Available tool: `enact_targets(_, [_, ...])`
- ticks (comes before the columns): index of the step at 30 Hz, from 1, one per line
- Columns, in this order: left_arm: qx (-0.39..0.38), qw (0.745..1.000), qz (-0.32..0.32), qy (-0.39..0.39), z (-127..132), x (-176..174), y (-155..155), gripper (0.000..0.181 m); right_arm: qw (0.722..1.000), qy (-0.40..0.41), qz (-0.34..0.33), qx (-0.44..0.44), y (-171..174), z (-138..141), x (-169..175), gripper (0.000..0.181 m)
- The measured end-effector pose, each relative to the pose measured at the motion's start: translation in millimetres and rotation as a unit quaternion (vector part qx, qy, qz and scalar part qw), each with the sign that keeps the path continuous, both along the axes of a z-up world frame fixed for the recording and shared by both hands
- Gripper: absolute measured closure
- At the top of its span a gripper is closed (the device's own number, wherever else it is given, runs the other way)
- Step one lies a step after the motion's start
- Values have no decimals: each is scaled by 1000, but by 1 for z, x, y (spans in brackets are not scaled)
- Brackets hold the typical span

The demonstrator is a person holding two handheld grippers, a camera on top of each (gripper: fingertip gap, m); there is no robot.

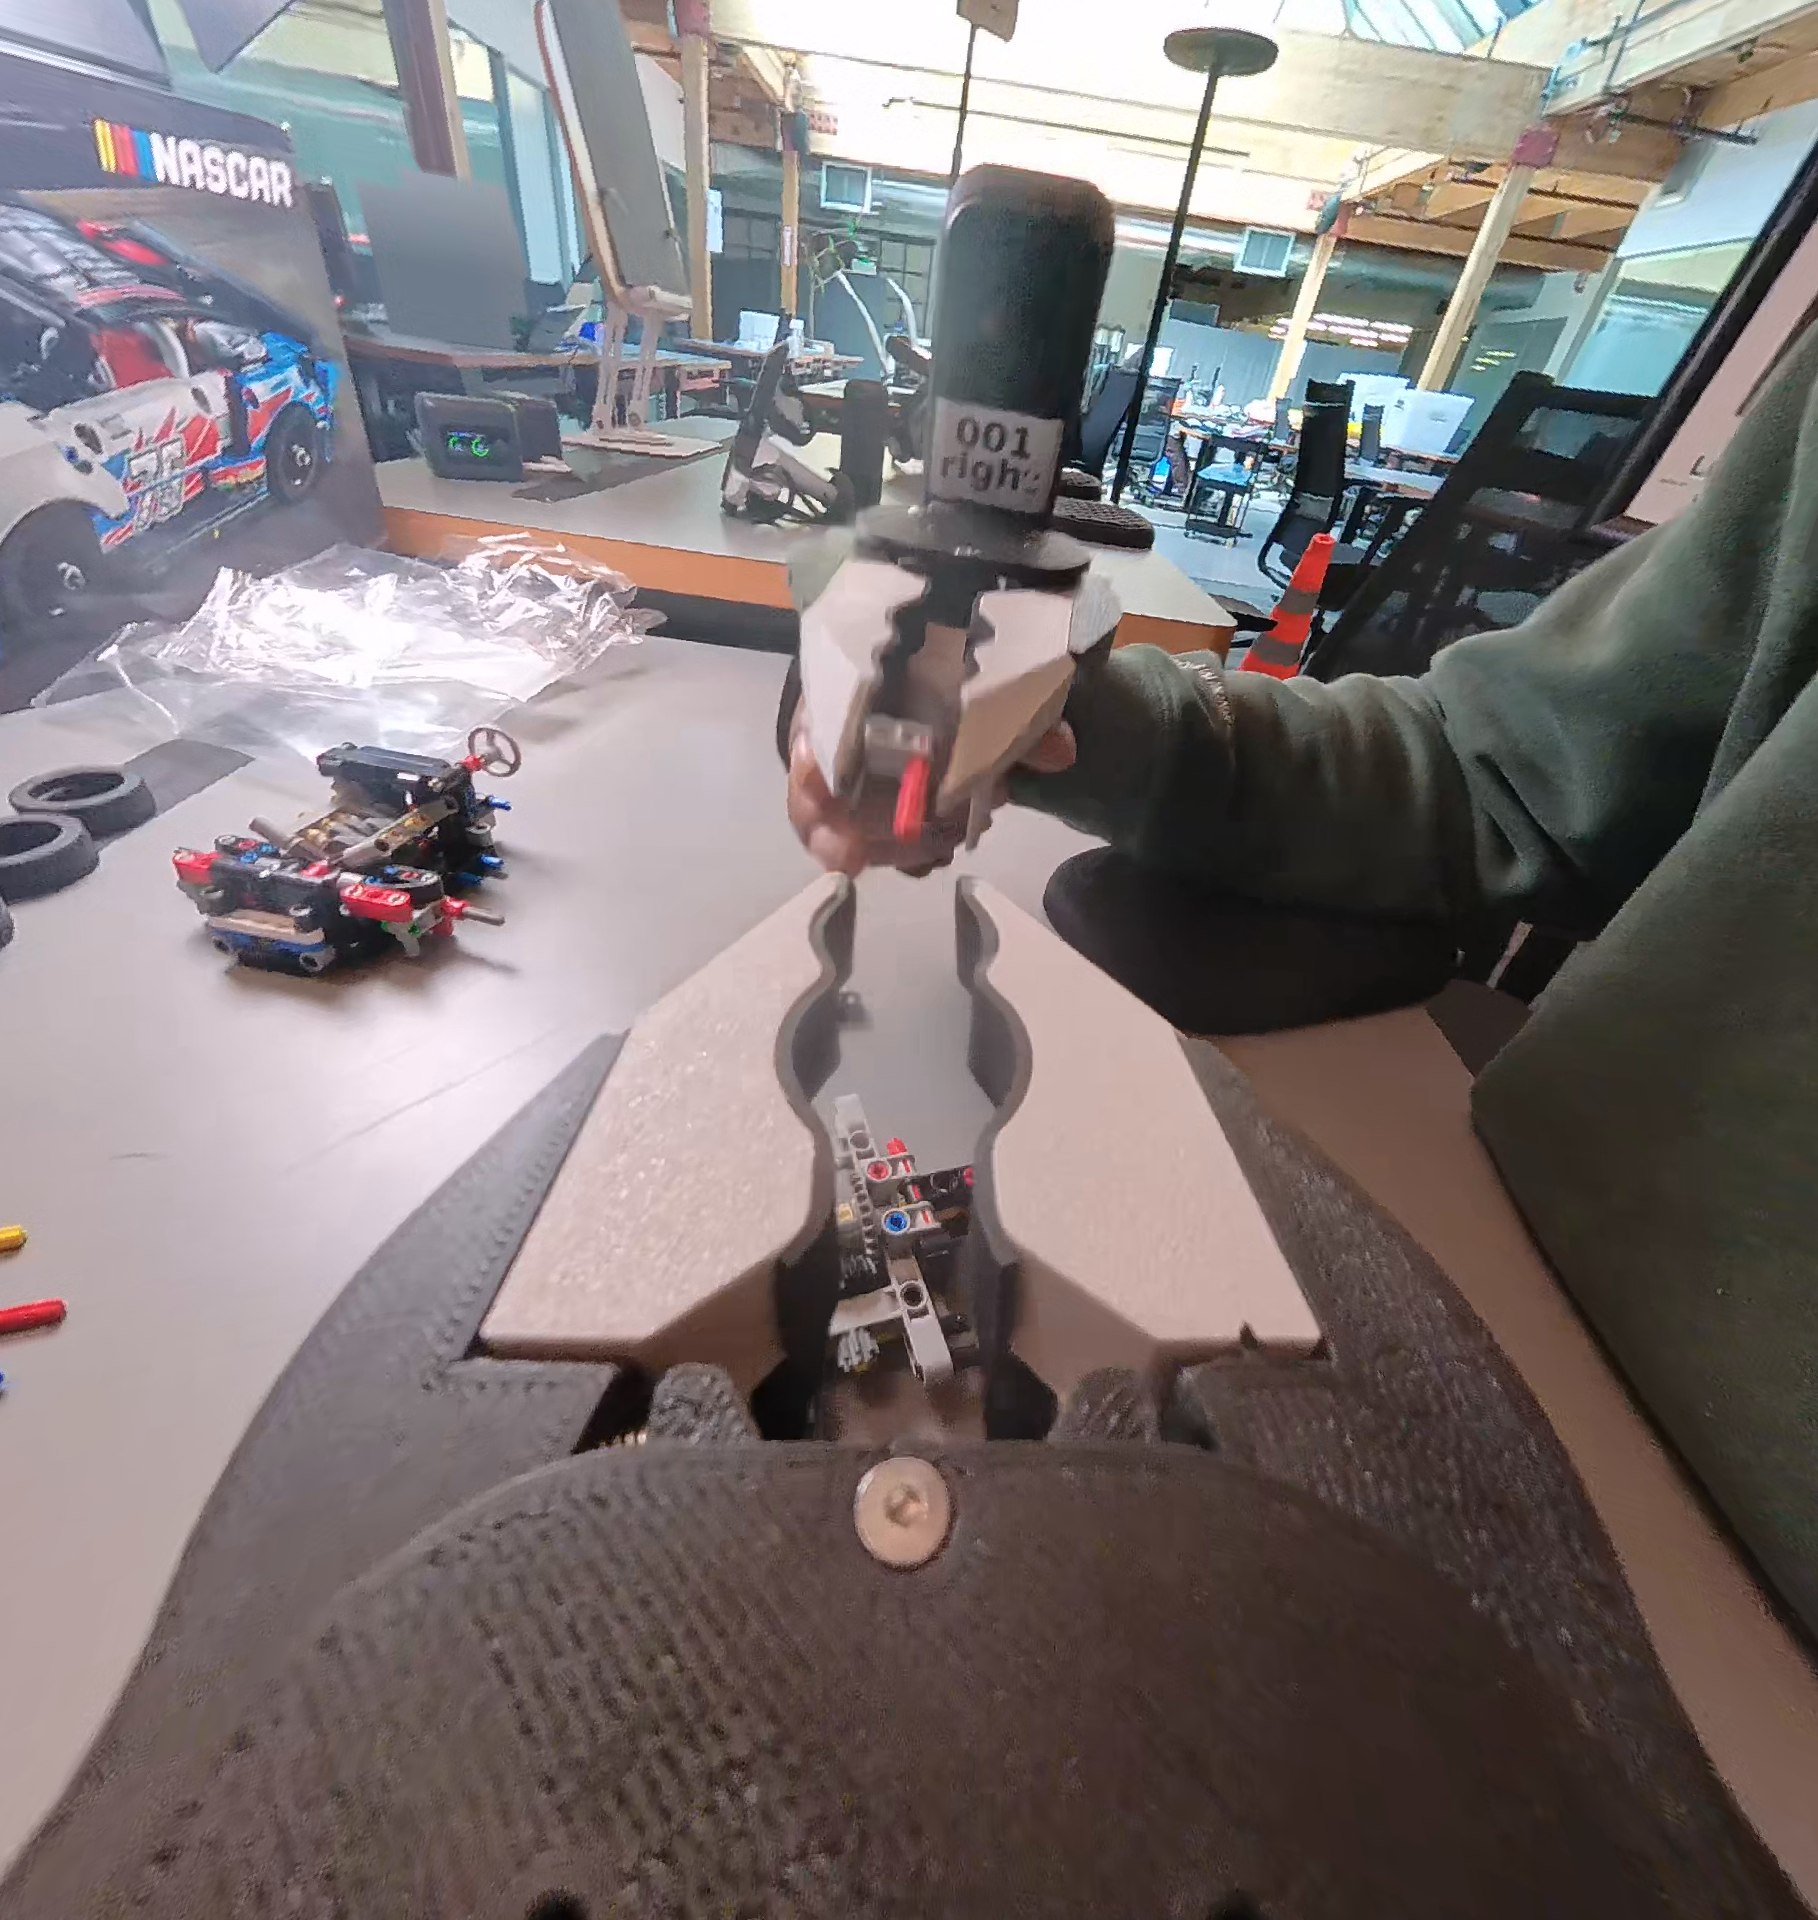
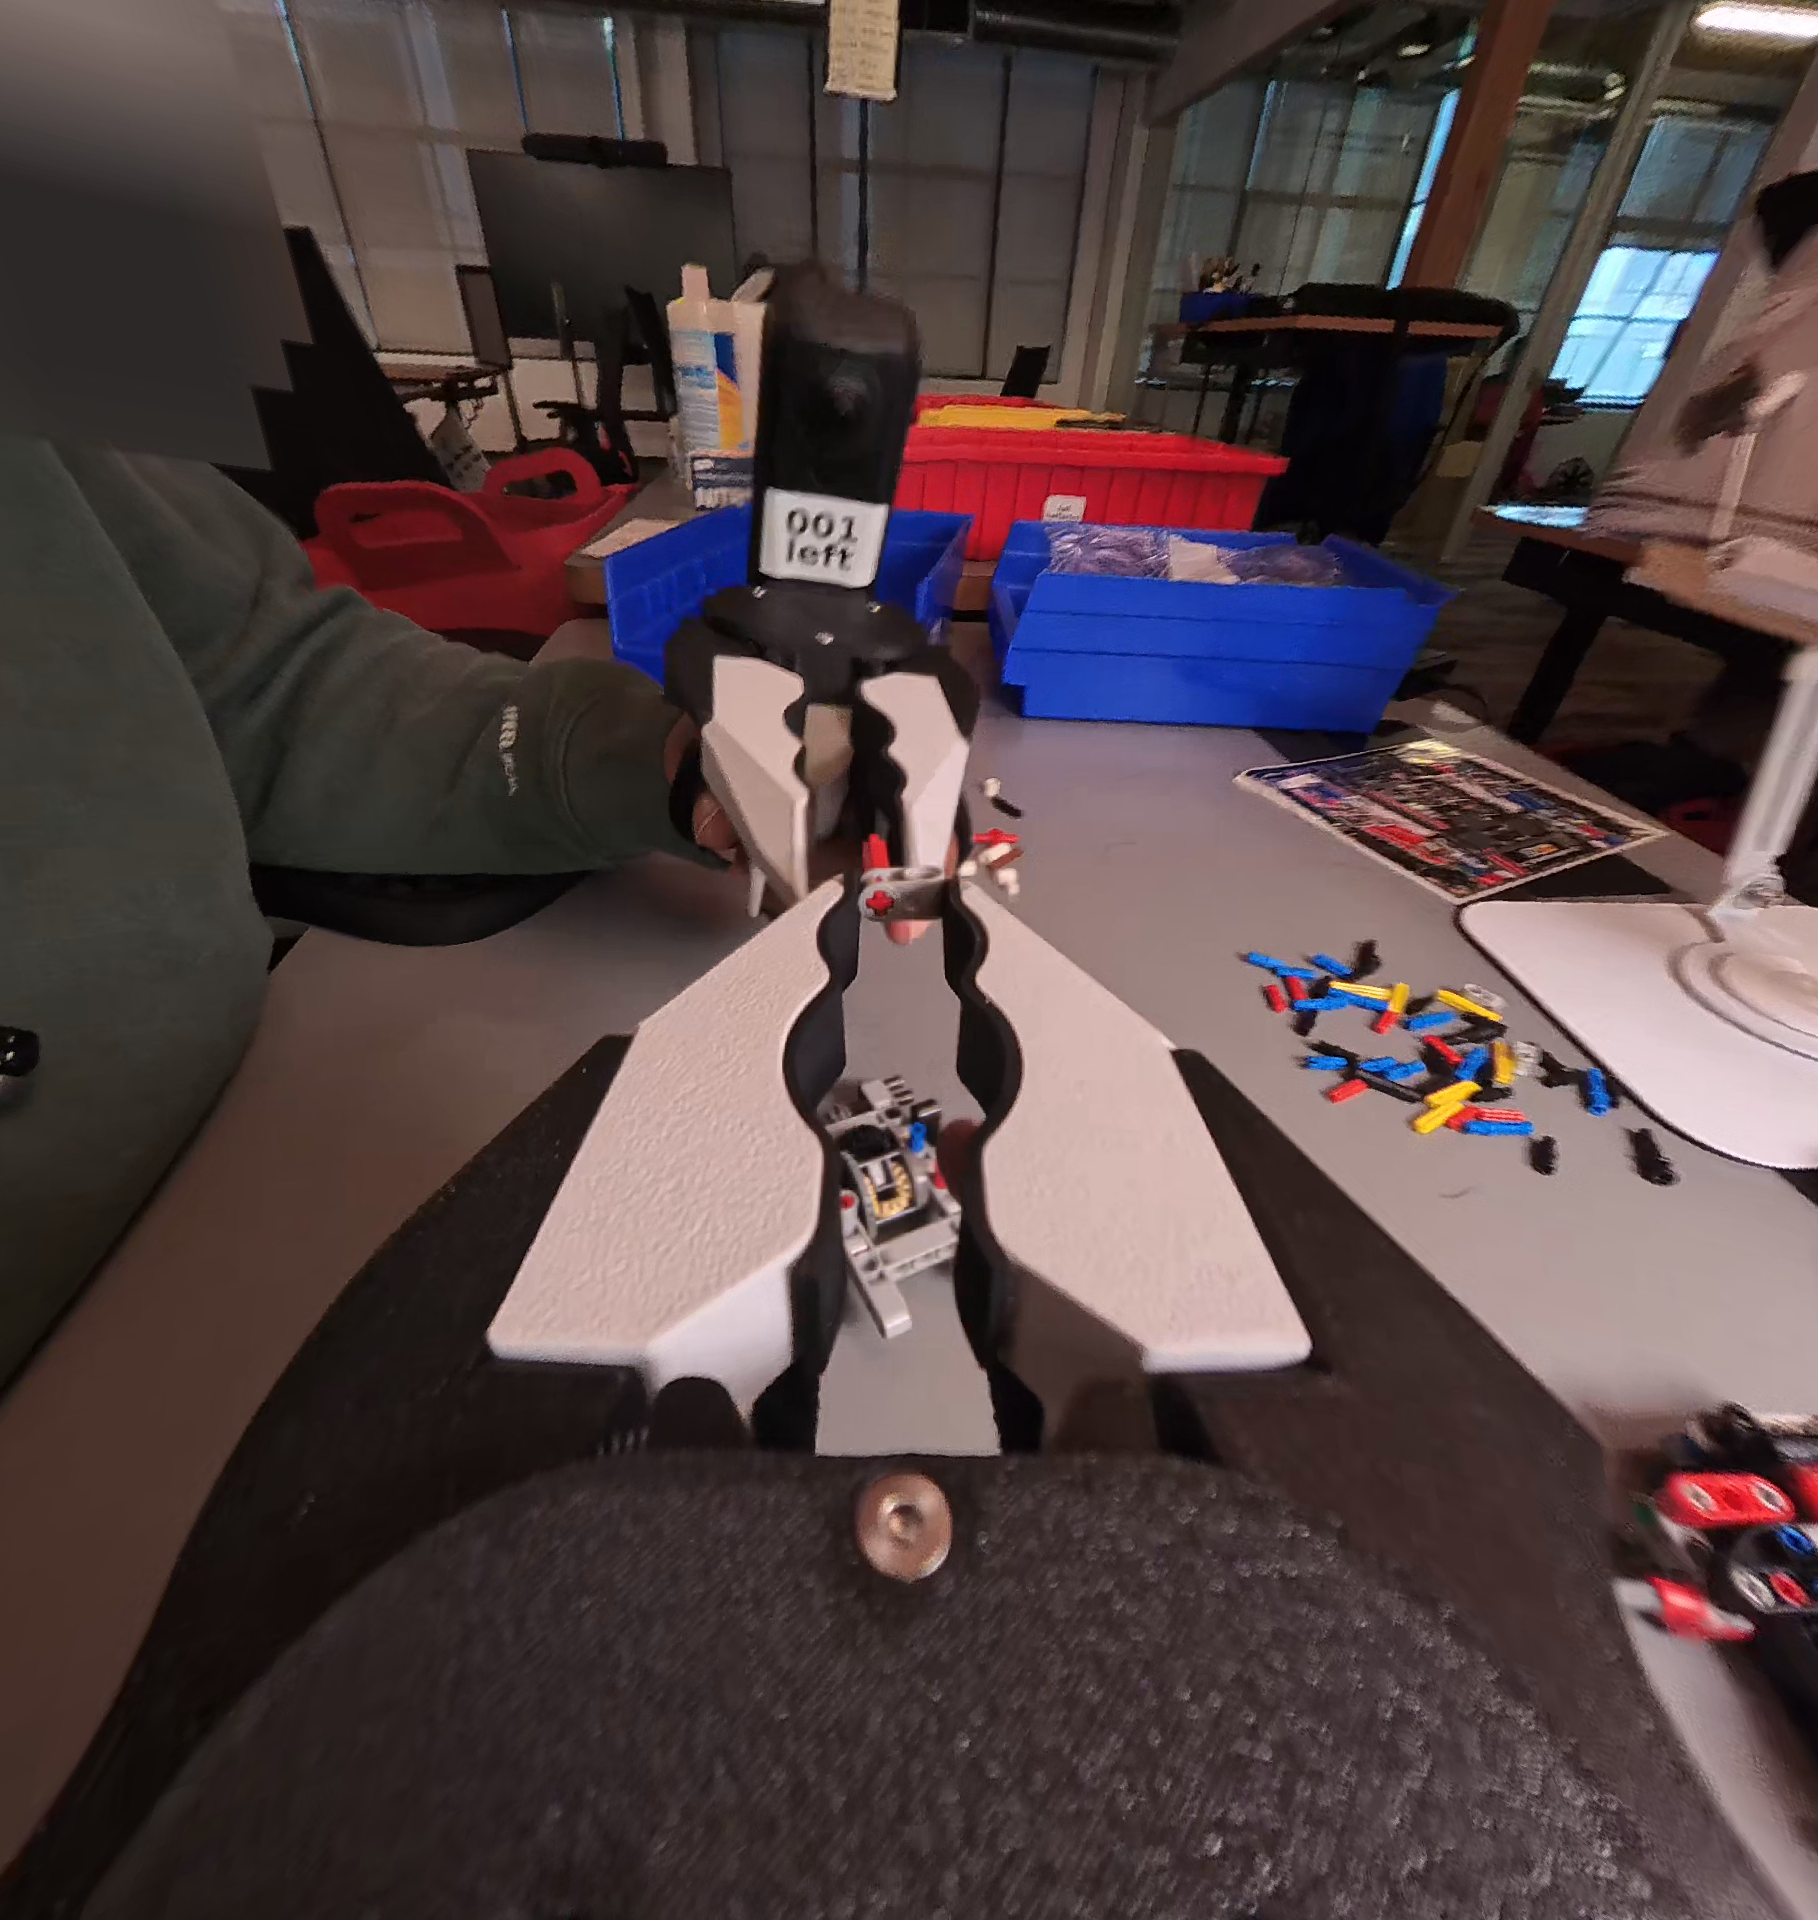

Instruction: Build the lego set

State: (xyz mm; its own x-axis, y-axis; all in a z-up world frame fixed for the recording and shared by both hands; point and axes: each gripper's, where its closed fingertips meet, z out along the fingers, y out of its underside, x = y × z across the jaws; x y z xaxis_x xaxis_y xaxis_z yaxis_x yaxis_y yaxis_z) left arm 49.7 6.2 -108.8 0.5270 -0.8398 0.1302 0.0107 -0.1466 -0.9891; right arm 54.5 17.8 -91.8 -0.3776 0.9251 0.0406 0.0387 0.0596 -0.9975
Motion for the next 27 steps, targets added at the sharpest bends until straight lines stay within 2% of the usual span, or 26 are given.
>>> enact_targets(2, [-20, 1000, 8, 12, -8, 1, 5, 163, 998, 28, -54, -15, 24, 17, 12, 167])
enact_targets(5, [-41, 995, 5, 93, -34, 11, 12, 164, 987, 55, -145, -42, 59, 28, 40, 167])
enact_targets(7, [-53, 987, -5, 151, -50, 19, 18, 164, 981, 48, -182, -47, 67, 19, 59, 167])
enact_targets(11, [-80, 968, -55, 233, -71, 42, 30, 164, 973, -7, -228, -42, 68, -19, 89, 166])
enact_targets(14, [-91, 947, -96, 292, -85, 61, 39, 162, 966, -27, -251, -47, 66, -35, 107, 167])
enact_targets(20, [-91, 910, -131, 382, -109, 76, 60, 156, 961, -18, -270, -57, 63, -37, 120, 167])
enact_targets(24, [-105, 898, -147, 401, -119, 79, 58, 166, 963, -19, -259, -65, 62, -40, 118, 167])
enact_targets(27, [-92, 903, -140, 396, -120, 82, 57, 174, 966, -29, -250, -64, 59, -45, 114, 167])
